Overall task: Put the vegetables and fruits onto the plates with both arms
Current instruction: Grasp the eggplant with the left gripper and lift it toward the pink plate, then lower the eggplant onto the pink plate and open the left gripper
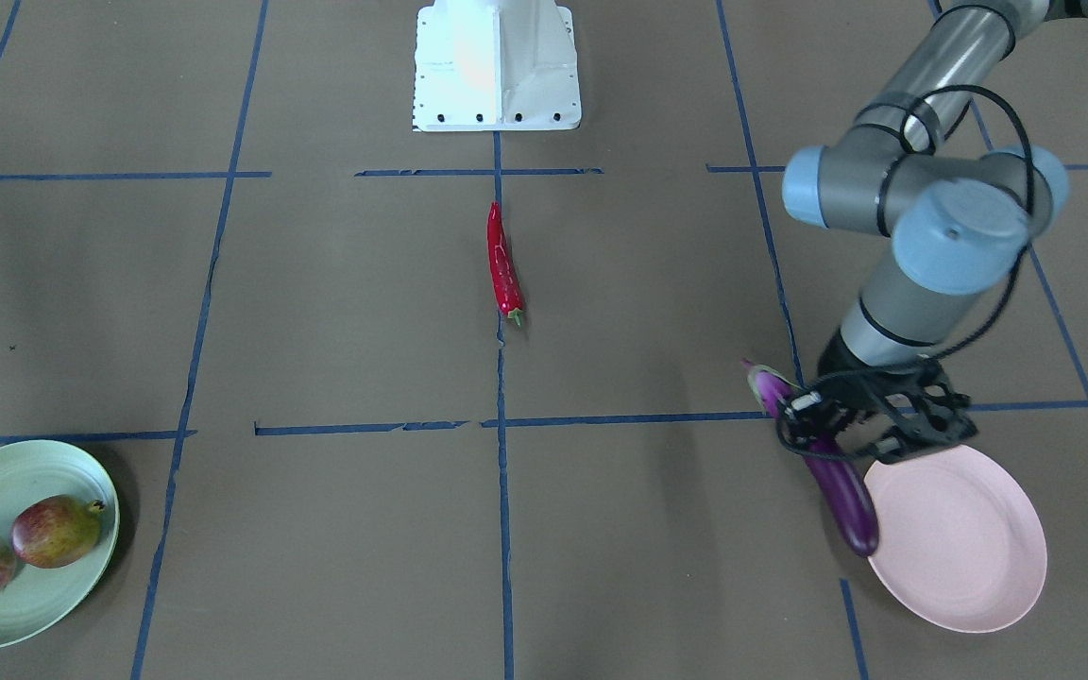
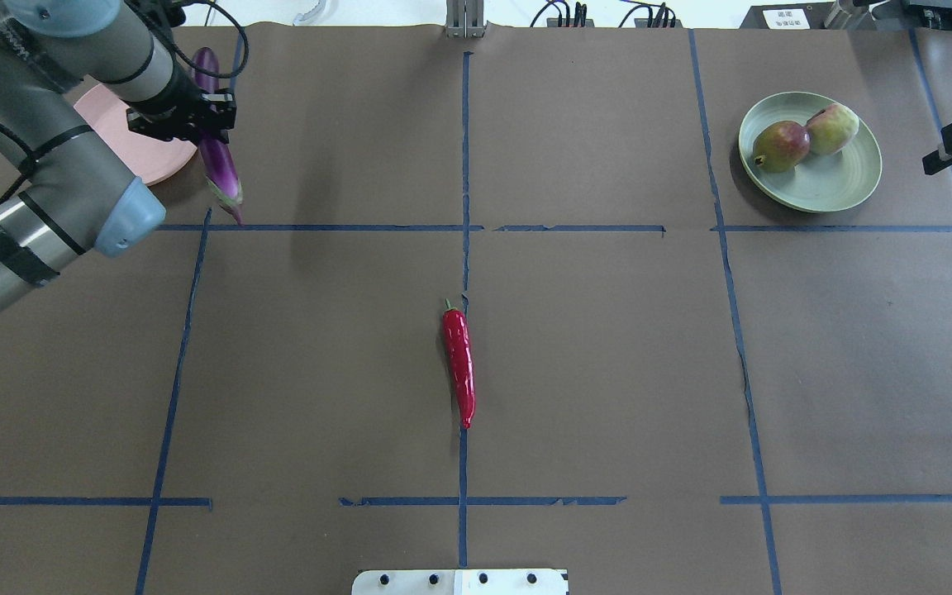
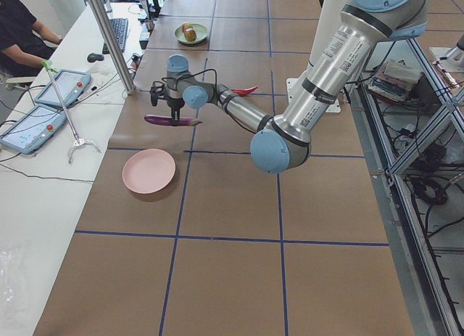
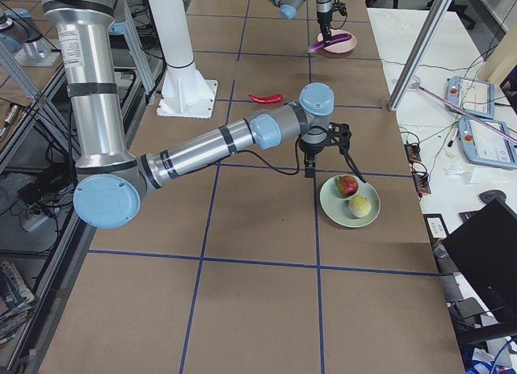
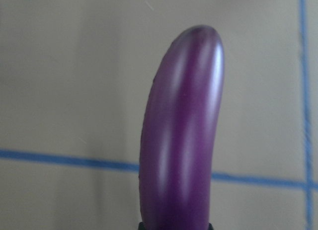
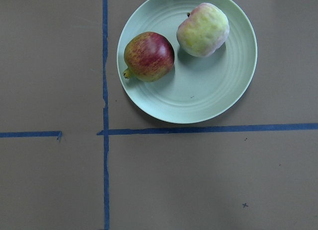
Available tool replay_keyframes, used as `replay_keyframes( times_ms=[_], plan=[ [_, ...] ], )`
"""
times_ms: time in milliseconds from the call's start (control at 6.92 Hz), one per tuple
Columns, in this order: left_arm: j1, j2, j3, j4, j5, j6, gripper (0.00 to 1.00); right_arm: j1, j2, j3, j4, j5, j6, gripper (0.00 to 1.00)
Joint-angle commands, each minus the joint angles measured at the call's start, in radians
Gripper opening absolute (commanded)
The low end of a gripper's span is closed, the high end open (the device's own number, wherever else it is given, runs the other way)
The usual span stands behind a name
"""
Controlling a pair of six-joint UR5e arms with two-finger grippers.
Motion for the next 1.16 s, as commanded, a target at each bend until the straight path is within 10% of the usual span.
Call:
replay_keyframes(
  times_ms=[0, 578, 723, 867, 1012],
  plan=[
    [-0.118, -0.004, 0.286, -0.094, -0.093, 0.154, 0.05, -0.048, -0.012, 0.025, 0.004, -0.004, 0.082, 1.0],
    [-0.121, 0.0, 0.3, -0.102, -0.205, 0.217, 0.24, -0.108, -0.009, 0.094, 0.005, -0.012, 0.202, 1.0],
    [-0.121, 0.002, 0.3, -0.102, -0.208, 0.217, 0.38, -0.119, -0.005, 0.097, 0.007, -0.014, 0.225, 1.0],
    [-0.118, 0.0, 0.3, -0.103, -0.207, 0.218, 0.83, -0.132, -0.002, 0.097, 0.007, -0.018, 0.239, 1.0],
    [-0.118, 0.005, 0.298, -0.105, -0.207, 0.218, 1.0, -0.137, -0.002, 0.097, 0.007, -0.024, 0.239, 1.0]
  ],
)
